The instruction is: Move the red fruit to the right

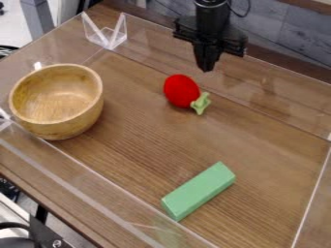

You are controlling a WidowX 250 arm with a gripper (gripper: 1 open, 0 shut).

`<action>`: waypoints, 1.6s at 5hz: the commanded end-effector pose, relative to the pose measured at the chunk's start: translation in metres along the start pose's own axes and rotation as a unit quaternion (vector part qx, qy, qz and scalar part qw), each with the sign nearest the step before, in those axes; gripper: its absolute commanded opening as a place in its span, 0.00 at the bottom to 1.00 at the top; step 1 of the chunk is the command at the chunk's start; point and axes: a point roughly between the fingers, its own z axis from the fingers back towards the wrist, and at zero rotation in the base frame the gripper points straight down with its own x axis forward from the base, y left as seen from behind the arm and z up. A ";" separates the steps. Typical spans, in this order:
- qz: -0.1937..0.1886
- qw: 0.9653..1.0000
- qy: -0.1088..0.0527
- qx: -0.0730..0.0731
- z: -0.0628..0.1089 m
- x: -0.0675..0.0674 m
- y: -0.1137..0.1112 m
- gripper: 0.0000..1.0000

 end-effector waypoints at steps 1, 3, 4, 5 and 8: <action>0.015 1.000 -0.017 0.007 0.005 0.007 -0.003 0.00; 0.042 0.999 -0.002 0.013 -0.016 0.003 -0.009 0.00; 0.050 0.999 0.003 0.012 -0.025 0.005 -0.010 0.00; 0.035 0.999 0.003 0.006 -0.032 0.006 -0.012 0.00; -0.056 0.998 0.003 -0.022 -0.034 0.001 -0.022 1.00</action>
